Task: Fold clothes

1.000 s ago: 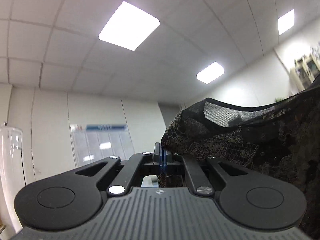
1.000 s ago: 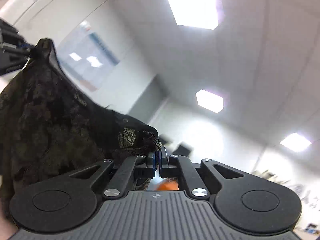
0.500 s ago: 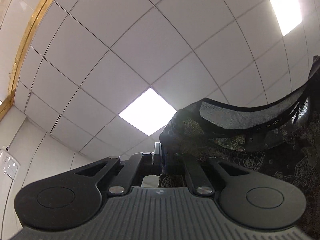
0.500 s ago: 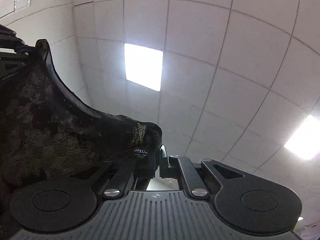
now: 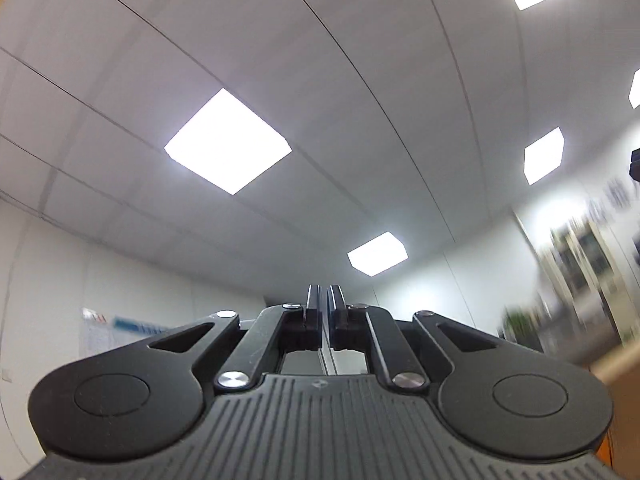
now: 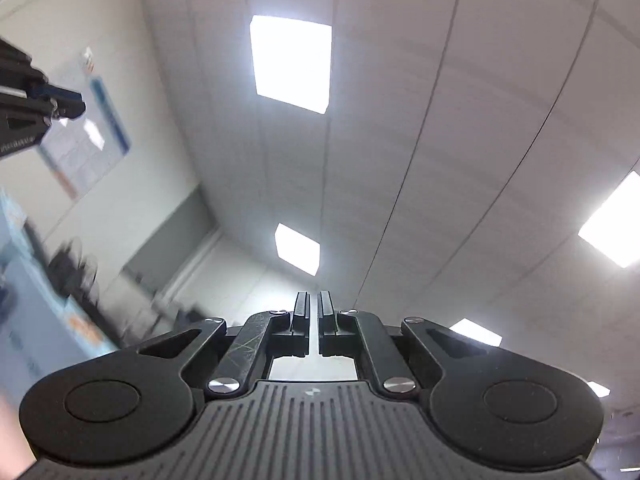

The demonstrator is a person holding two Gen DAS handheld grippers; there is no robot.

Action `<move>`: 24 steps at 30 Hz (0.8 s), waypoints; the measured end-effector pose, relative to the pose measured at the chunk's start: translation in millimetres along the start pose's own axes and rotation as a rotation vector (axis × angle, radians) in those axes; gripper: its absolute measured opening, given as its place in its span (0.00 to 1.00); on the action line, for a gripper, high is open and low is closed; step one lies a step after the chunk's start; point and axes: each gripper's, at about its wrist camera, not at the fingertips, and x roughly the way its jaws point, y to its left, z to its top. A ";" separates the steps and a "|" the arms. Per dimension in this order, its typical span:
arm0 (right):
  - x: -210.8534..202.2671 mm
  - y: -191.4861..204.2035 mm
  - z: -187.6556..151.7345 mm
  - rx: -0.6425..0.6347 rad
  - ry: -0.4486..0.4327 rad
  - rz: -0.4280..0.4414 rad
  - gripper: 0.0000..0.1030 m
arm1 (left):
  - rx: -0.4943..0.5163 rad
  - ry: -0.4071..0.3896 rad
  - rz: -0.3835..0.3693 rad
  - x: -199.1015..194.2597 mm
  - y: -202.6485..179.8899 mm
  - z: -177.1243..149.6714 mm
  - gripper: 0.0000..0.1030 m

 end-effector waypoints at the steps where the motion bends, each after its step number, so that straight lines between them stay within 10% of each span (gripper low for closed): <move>1: 12.6 3.3 -25.8 -0.014 0.091 0.029 0.03 | 0.043 0.053 -0.016 4.3 -10.5 -16.0 0.06; 6: 30.8 13.1 -140.4 0.147 0.550 0.143 0.03 | 0.172 0.453 -0.169 24.3 -26.3 -104.8 0.15; 11: -8.6 50.1 -167.9 0.226 0.746 0.324 0.26 | 0.193 0.836 -0.489 12.6 -19.4 -197.2 0.18; 17: -42.6 77.1 -169.5 0.525 0.855 0.709 0.53 | -0.002 0.958 -0.986 -38.1 -15.9 -234.1 0.51; 24: -69.5 120.9 -136.8 0.441 0.890 0.978 0.68 | 0.062 1.036 -1.110 -76.3 -8.8 -227.8 0.67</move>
